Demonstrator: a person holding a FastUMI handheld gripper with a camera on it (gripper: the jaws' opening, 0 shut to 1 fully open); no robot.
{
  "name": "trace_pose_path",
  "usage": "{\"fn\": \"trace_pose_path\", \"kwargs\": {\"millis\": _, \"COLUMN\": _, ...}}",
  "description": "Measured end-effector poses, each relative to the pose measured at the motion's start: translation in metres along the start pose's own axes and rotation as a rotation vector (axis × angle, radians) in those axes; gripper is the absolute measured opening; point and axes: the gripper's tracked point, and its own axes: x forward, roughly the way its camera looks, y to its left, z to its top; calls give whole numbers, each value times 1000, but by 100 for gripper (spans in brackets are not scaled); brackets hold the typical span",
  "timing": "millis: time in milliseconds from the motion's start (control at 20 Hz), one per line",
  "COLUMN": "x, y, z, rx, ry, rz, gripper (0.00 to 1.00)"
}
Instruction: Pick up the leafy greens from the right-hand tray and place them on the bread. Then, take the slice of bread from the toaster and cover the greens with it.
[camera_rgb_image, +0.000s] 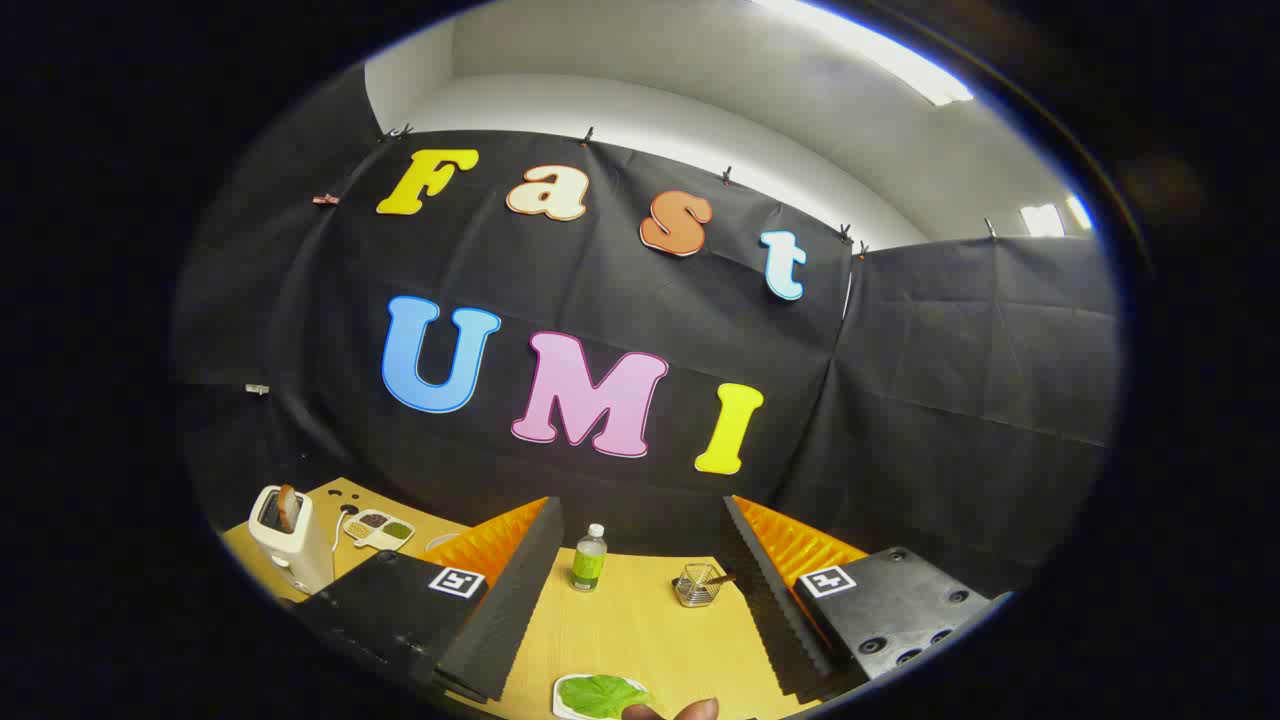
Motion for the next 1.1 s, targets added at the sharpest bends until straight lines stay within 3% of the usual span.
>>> {"fn": "trace_pose_path", "kwargs": {"millis": 1100, "x": -3, "y": -5, "z": -10, "rx": 16, "ry": 23, "rz": -5, "gripper": 98}}
